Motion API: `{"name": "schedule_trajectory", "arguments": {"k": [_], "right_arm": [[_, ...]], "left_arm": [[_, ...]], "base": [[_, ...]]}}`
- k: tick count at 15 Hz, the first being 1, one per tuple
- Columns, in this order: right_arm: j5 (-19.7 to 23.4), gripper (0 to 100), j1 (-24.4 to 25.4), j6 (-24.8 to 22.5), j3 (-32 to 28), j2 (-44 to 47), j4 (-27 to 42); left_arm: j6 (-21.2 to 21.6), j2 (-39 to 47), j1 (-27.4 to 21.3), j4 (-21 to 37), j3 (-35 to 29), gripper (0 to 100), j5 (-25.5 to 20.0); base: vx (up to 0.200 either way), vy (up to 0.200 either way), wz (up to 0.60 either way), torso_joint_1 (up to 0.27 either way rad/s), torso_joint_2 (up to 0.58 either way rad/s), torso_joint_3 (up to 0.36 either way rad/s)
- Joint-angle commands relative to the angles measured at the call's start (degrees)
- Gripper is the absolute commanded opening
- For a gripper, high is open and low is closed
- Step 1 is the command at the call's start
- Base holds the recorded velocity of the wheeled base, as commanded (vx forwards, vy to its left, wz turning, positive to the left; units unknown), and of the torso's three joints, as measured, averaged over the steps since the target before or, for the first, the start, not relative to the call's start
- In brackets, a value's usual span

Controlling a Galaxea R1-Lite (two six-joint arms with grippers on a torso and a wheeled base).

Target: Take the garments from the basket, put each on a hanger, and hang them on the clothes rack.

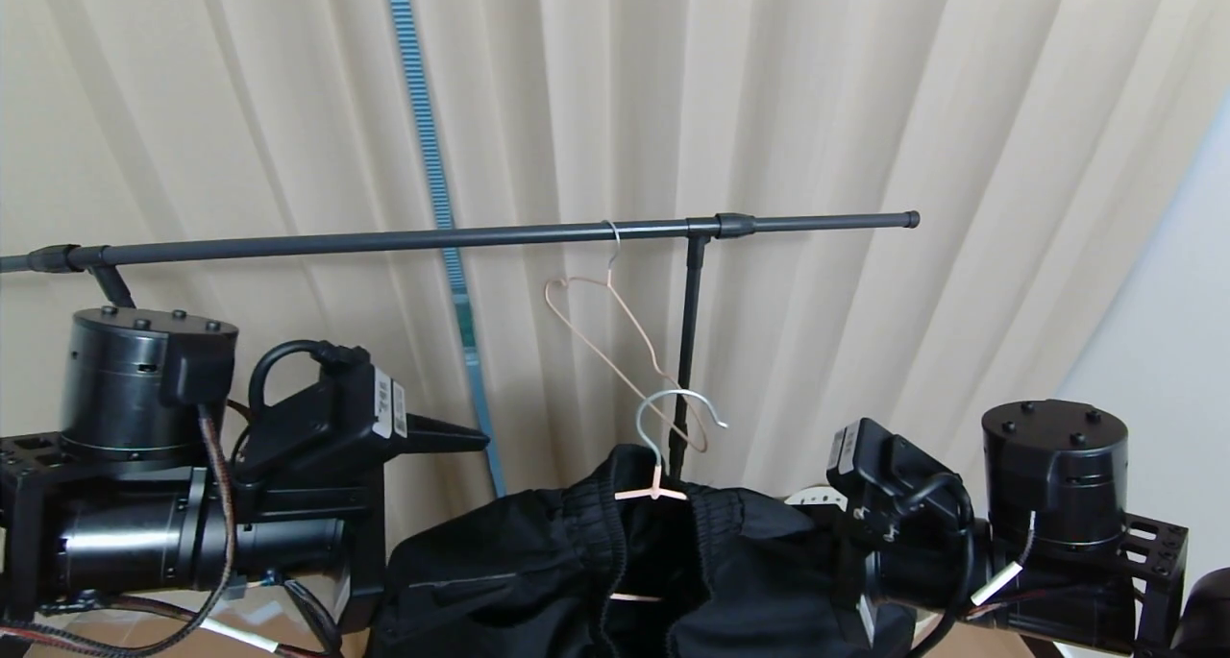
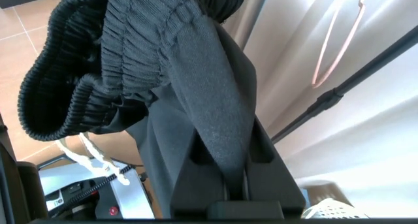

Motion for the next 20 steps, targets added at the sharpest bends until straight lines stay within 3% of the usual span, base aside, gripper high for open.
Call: {"name": "schedule_trajectory", "arguments": {"k": [1, 12, 13, 20], "right_arm": [[0.0, 0, 0.3, 0.0, 0.0, -0.1, -0.1], [0.2, 0, 4.1, 0.1, 0.8, -3.9, -0.1], [0.2, 0, 4.1, 0.1, 0.8, -3.9, -0.1], [0.1, 0, 4.1, 0.5, -0.3, -2.9, -0.1]], "left_arm": [[0.0, 4.6, -1.9, 0.0, -0.5, 100, 0.0], [-0.2, 10.7, -4.0, -4.5, 0.7, 100, 0.3], [-0.2, 10.7, -4.0, -4.5, 0.9, 0, 0.3], [-0.1, 7.7, -4.0, -4.6, 3.5, 0, 0.3]], "base": [[0.0, 0.0, 0.0, 0.0, 0.0, 0.0], [0.0, 0.0, 0.0, 0.0, 0.0, 0.0], [0.0, 0.0, 0.0, 0.0, 0.0, 0.0], [0.0, 0.0, 0.0, 0.0, 0.0, 0.0]]}}
